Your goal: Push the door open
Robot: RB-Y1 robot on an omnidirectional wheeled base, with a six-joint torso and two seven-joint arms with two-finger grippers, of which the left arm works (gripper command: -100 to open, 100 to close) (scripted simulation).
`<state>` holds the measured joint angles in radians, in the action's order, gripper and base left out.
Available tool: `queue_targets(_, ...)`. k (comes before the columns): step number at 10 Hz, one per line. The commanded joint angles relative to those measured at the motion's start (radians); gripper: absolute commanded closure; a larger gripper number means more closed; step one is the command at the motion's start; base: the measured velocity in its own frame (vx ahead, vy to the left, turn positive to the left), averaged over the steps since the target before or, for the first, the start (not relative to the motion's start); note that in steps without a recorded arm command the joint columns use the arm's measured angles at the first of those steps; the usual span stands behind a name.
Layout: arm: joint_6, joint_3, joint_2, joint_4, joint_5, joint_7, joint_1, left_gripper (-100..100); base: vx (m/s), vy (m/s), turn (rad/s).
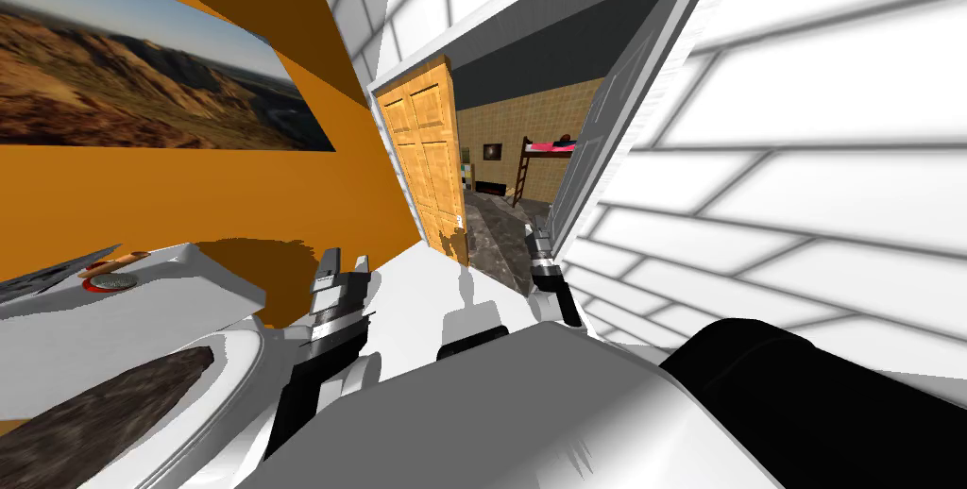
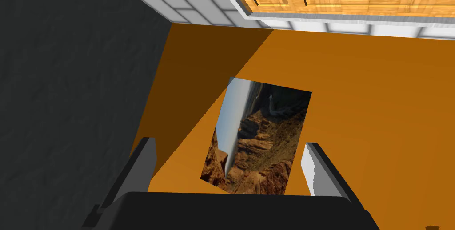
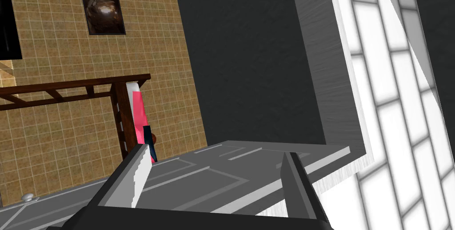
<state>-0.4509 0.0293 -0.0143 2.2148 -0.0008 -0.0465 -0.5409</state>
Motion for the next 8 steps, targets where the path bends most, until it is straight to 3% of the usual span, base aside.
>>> queue_targets(1,-0.007,-0.009,0.009,-0.031,0.000,0.003,0.011,-100,0.073,0.017,-0.068)
queue_targets(8,-0.037,-0.046,0.040,-0.163,-0.001,0.016,0.059,-100,0.121,0.037,-0.068)
